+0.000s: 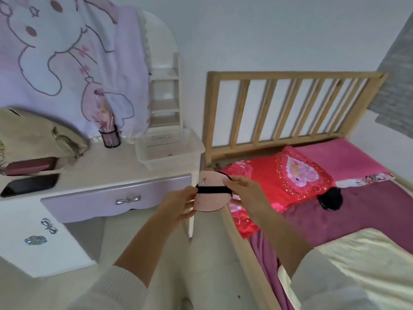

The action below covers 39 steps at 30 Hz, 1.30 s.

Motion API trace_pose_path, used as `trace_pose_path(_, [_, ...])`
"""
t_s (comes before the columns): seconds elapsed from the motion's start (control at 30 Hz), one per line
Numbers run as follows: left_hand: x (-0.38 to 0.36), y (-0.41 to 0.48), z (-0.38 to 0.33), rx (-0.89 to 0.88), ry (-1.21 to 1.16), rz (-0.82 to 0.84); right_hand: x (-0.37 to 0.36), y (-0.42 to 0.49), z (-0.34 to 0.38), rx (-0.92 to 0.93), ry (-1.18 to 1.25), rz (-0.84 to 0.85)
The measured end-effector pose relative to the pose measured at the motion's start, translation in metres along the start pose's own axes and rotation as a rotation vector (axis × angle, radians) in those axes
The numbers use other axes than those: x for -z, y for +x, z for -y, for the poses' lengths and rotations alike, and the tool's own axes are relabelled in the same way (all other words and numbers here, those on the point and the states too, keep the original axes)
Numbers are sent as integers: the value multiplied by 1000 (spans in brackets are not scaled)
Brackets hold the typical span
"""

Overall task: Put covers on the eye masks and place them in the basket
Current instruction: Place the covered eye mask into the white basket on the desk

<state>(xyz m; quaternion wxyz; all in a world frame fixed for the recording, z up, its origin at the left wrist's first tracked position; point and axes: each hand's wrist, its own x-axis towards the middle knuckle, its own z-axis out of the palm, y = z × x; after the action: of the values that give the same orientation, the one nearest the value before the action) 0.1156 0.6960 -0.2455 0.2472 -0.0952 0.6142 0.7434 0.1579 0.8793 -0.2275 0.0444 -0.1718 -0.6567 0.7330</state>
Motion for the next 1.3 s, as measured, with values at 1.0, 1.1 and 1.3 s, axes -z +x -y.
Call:
trace_pose_path(1.0, [211, 393, -90, -203, 1069, -330, -245, 448, -98, -529, -340, -33])
trace_pose_path(1.1, [209, 399, -91, -184, 1126, -298, -247, 454, -112, -507, -500, -23])
trace_pose_path(1.3, [189, 407, -110, -299, 1298, -324, -229, 461, -93, -316, -698, 75])
